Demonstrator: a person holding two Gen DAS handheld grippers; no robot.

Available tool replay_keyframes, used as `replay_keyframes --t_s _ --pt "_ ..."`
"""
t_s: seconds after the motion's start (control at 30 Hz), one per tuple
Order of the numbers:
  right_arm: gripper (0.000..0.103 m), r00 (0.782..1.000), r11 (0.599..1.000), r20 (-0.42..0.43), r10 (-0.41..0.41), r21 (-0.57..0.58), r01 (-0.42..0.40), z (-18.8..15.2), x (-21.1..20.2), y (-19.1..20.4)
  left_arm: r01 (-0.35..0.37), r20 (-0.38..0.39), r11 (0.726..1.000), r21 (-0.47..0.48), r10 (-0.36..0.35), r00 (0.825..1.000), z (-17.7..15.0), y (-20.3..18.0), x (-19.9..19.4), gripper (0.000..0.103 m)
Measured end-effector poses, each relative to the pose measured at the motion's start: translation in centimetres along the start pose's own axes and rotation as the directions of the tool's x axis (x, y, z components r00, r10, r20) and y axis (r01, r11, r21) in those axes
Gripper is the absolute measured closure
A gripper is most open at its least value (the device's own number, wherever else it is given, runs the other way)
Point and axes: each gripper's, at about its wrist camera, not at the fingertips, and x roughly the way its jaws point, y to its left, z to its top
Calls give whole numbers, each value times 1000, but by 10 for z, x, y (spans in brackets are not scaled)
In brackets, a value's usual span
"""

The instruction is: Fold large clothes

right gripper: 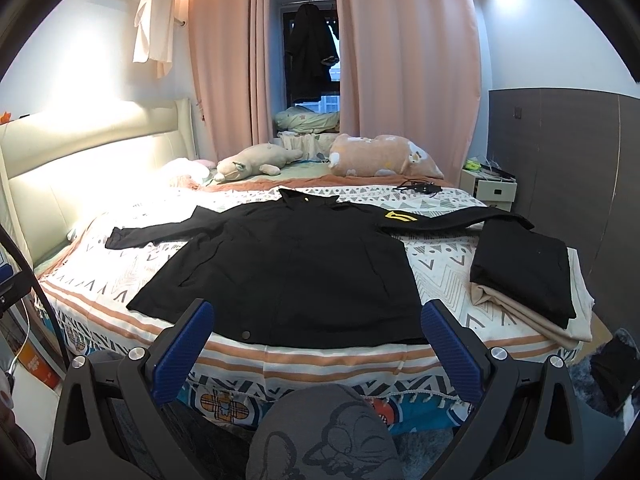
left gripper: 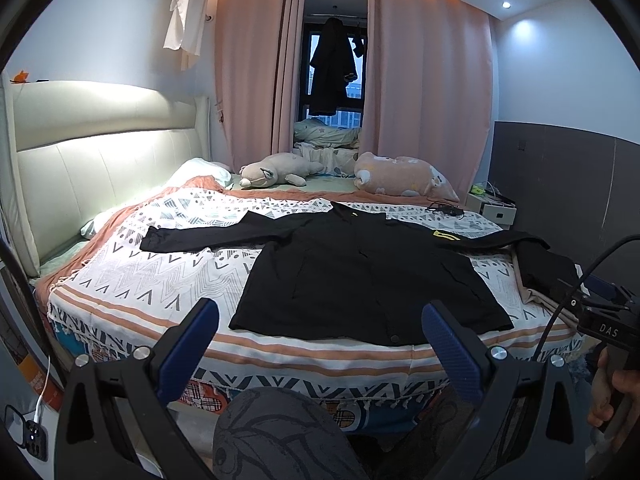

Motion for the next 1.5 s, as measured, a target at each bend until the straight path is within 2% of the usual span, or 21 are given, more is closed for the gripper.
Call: replay_keyframes --t_s 1.0,1.23,1.5 --pt "0 1000 1000 -13 4 0 -4 6 6 4 -13 1 1000 -19 13 1000 2 11 -5 0" --pt "0 1000 1000 -24 15 9 -14 15 28 7 -30 -12 999 -24 29 999 12 17 16 0" --pt "0 998 999 -47 43 -2 -43 38 87 18 -47 -54 997 -62 44 998 28 36 68 0"
